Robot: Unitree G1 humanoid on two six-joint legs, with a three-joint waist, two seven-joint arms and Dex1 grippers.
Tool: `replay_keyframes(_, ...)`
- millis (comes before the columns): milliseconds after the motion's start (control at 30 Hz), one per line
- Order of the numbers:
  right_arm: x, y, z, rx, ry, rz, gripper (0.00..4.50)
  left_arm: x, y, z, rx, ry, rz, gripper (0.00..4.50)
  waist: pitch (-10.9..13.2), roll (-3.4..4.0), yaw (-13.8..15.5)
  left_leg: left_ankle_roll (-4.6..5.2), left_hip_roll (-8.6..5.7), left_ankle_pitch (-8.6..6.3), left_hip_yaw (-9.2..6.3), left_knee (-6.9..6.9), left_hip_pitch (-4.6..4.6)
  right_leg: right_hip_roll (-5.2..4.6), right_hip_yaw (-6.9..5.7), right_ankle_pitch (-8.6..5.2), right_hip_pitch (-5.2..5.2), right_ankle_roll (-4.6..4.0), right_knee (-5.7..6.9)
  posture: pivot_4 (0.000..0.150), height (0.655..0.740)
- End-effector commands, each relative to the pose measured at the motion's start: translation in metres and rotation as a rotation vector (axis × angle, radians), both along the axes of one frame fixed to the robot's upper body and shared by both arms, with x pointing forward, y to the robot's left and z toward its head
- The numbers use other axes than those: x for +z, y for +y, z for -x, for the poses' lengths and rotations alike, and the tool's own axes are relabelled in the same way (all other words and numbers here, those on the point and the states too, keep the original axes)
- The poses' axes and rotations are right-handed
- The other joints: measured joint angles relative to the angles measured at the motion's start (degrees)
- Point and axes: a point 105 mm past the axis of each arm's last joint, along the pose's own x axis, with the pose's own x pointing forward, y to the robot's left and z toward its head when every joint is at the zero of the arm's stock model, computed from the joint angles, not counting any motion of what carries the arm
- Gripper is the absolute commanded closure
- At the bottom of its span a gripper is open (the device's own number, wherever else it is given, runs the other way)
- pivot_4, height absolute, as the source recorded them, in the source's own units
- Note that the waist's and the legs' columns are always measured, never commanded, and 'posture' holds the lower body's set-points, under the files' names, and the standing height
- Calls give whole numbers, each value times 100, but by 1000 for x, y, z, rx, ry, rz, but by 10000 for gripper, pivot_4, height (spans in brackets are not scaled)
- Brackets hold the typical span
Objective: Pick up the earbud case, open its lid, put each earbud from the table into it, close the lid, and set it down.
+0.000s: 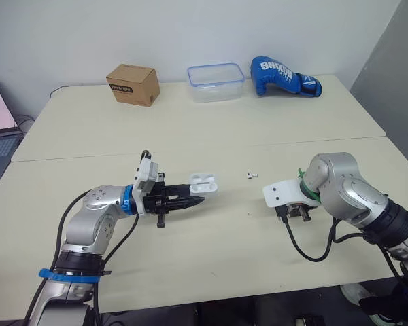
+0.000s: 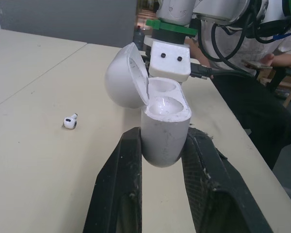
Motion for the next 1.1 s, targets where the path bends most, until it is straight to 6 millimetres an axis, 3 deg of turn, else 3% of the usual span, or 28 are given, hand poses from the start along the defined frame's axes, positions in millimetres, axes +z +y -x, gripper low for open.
replay_keyframes(33,0,3,7,26,50,19,31447,7,-3,3,-14,-38,7,36937,0,0,0,0,0,0,0,0,0,0,0,0,0,0,0,1500,7307)
replay_keyframes(133,0,4,9,43,53,26,31447,6,-4,2,-15,-38,9,36937,0,0,0,0,0,0,0,0,0,0,0,0,0,0,0,1500,7307)
replay_keyframes(267,-1,4,9,50,51,31,40456,6,-6,2,-15,-38,11,36937,-1,-1,1,0,0,0,0,1,0,0,0,0,1,0,0,1500,7307)
replay_keyframes(533,1,6,12,49,48,19,40936,5,-7,-1,-5,-45,23,36937,-1,-1,1,0,0,0,0,0,0,0,0,0,0,0,0,1500,7307)
replay_keyframes(633,12,9,16,23,53,-52,40936,5,-6,-6,8,-56,36,36937,-1,-1,3,0,0,0,-1,0,0,0,0,0,0,0,0,1500,7307)
replay_keyframes(767,36,17,27,-68,88,-300,40936,7,-6,-14,22,-66,54,36937,0,-1,16,0,-1,0,-4,1,-3,-1,-2,0,0,0,-1,1500,7307)
replay_keyframes(967,54,34,45,-243,149,-683,40936,7,-6,-20,19,-64,64,36937,-1,-2,24,0,-1,0,-10,0,-4,-1,-6,0,2,0,-1,1500,7307)
replay_keyframes(1100,70,56,44,-332,102,-1052,40936,7,-5,-26,19,-59,66,36937,-2,-4,23,0,-1,0,-13,2,-3,-1,-7,0,0,0,6,1500,7307)
